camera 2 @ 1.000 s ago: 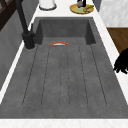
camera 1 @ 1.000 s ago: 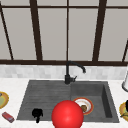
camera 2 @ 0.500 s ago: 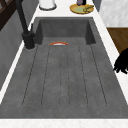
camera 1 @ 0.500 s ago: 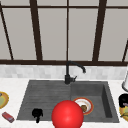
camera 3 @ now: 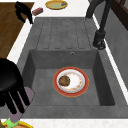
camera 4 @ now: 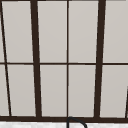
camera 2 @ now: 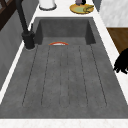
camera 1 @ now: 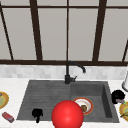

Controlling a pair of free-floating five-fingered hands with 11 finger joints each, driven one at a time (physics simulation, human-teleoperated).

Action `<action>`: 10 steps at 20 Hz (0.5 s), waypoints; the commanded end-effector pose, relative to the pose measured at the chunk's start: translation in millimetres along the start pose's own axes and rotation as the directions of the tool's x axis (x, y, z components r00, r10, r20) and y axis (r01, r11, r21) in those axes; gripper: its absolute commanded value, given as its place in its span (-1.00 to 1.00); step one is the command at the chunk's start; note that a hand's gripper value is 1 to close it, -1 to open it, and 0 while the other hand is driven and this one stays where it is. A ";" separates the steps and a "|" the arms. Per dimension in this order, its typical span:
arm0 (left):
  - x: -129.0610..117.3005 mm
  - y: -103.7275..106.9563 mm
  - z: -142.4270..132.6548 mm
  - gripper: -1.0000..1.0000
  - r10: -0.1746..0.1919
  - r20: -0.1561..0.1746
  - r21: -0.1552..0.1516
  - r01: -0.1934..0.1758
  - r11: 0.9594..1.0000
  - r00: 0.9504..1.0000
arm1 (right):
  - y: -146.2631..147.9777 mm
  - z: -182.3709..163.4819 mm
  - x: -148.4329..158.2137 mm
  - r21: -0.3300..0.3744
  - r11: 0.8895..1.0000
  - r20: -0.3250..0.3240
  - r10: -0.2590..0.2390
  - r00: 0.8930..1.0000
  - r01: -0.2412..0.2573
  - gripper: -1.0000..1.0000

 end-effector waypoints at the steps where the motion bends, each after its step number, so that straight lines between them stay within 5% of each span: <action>1: 0.0 0.0 0.0 0.00 0.000 0.000 0.000 0.000 1.000 1.000 | -9.8 17.4 11.7 0.006 1.000 0.050 0.016 0.999 -0.016 1.00; 10: 0.0 0.0 0.0 0.00 0.000 0.000 0.000 0.000 1.000 1.000 | -28.0 63.2 56.1 0.053 0.997 0.024 0.057 0.998 -0.058 1.00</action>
